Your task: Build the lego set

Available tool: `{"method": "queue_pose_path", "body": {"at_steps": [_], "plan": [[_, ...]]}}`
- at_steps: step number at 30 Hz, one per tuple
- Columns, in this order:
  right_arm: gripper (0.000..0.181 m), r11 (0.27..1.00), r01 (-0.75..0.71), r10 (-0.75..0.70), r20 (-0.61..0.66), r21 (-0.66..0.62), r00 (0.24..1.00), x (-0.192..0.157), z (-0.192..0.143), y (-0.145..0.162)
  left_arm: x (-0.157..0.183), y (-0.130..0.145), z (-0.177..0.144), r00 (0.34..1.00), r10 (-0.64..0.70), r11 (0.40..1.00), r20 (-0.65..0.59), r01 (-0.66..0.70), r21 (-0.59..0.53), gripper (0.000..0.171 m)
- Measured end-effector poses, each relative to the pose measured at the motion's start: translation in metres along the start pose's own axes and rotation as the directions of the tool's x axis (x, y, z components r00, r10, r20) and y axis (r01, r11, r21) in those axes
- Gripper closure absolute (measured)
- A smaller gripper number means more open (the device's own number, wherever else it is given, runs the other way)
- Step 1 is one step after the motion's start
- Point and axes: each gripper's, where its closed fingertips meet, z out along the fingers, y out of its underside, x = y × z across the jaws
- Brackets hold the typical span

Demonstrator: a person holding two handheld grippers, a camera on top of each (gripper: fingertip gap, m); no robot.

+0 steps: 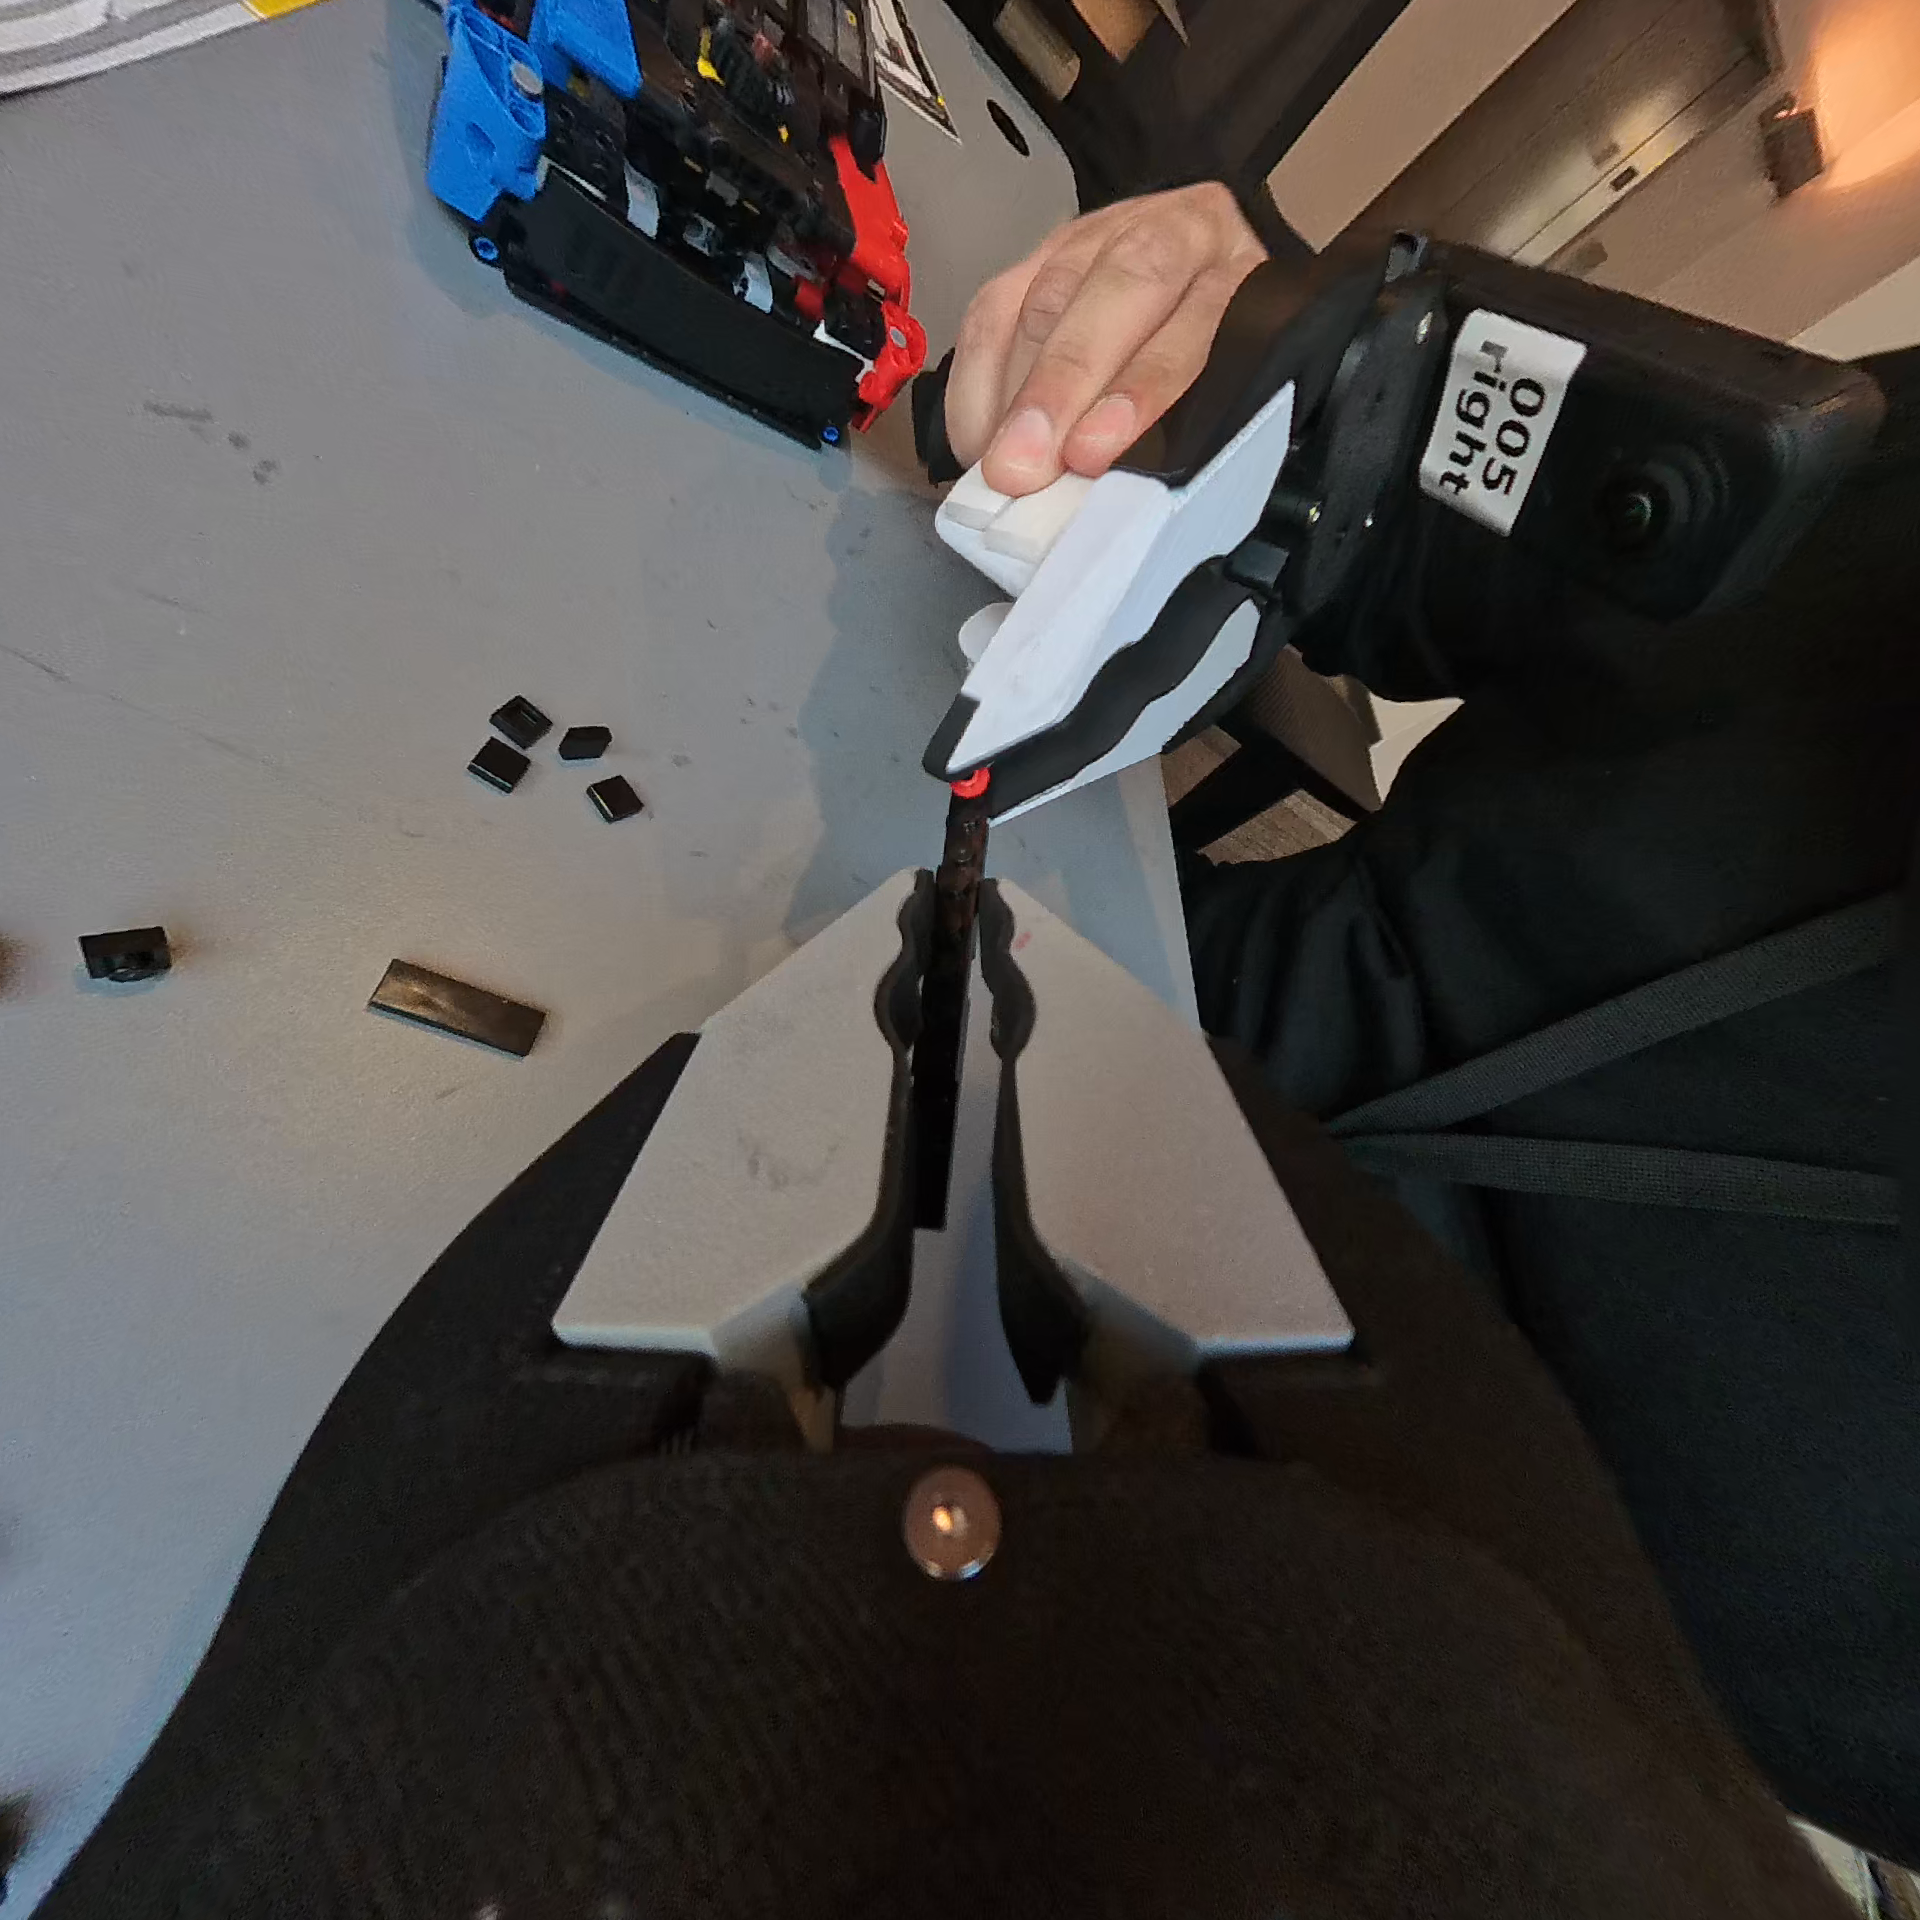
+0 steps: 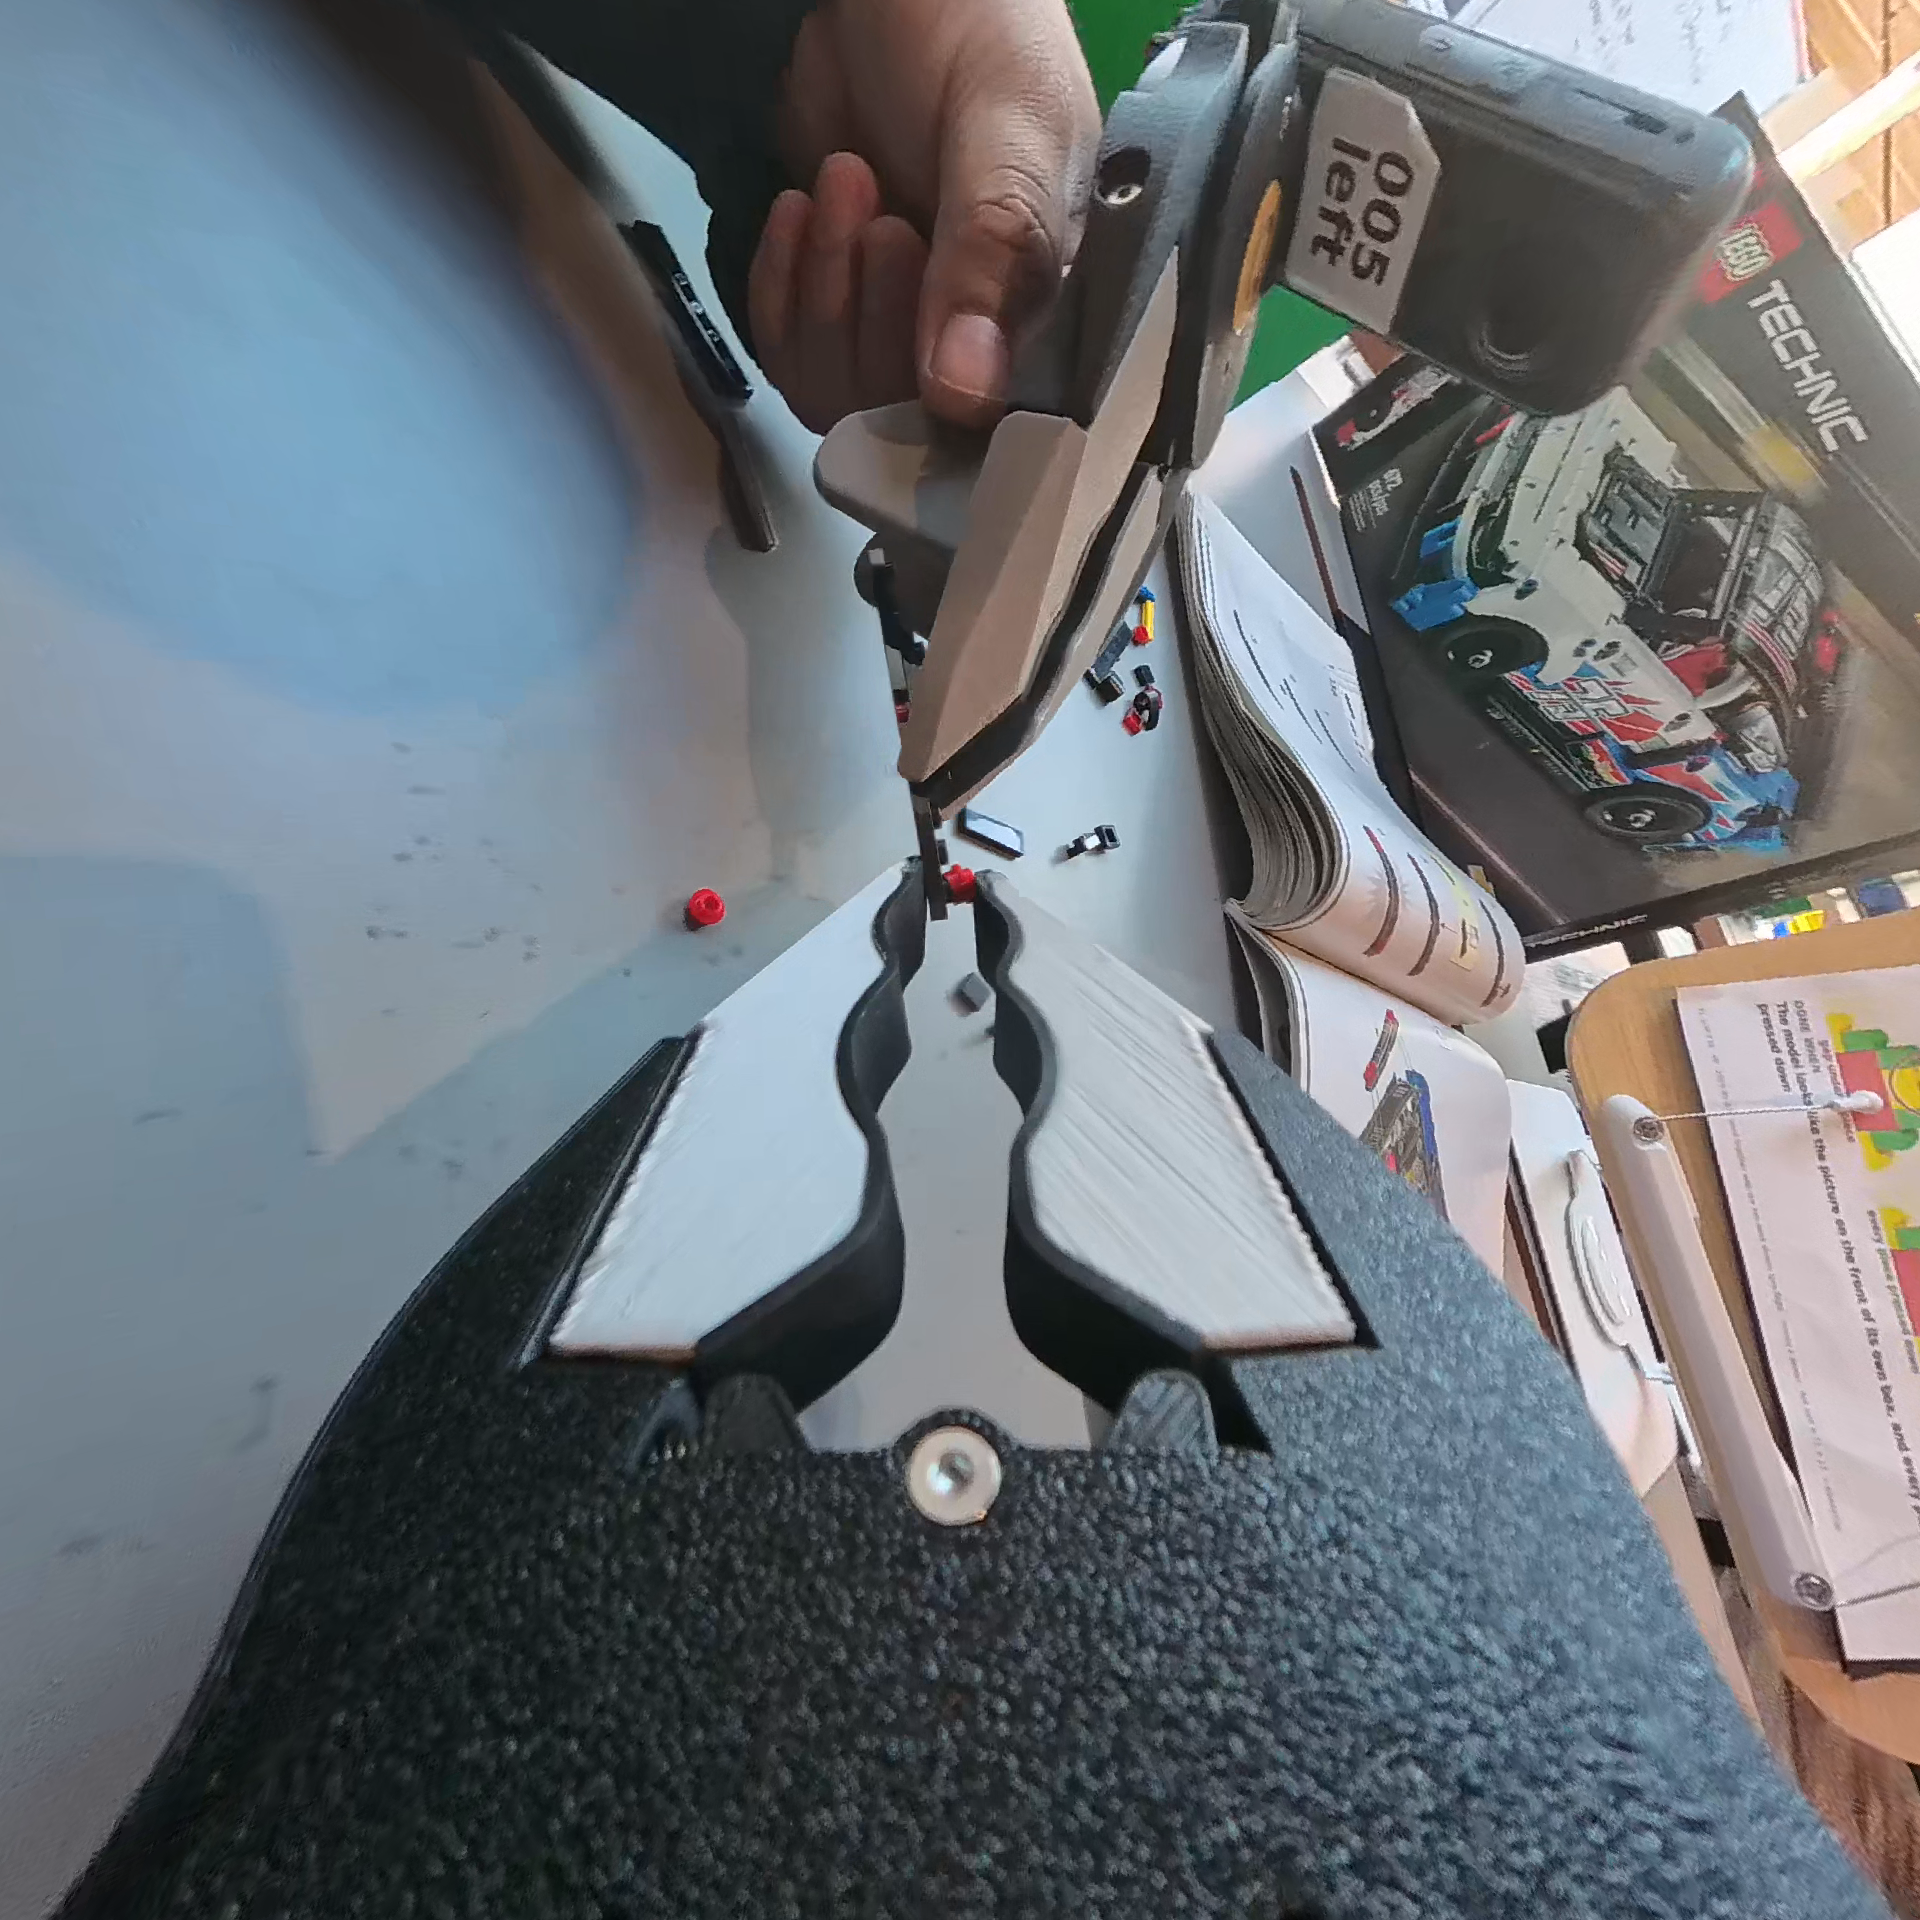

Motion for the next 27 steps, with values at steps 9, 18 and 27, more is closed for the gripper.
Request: {"method": "queue_pose_path", "body": {"at_steps": [9,18,27], "plan": [[0.172,0.996,-0.087,0.087,0.004,0.037,0.996,0.003,-0.001,-0.002,0.002,-0.004,-0.002,1.0,-0.003,1.0,-0.005,0.003,0.025,0.166],[0.171,0.995,-0.003,-0.013,0.156,0.102,0.988,-0.012,-0.008,-0.012,0.016,0.003,0.006,0.997,0.008,1.0,-0.078,-0.01,-0.02,0.166],[0.172,0.993,0.004,-0.028,0.193,0.121,0.981,-0.01,-0.012,-0.021,0.025,0.002,0.002,0.991,0.039,0.999,-0.127,-0.041,-0.01,0.166]]}}
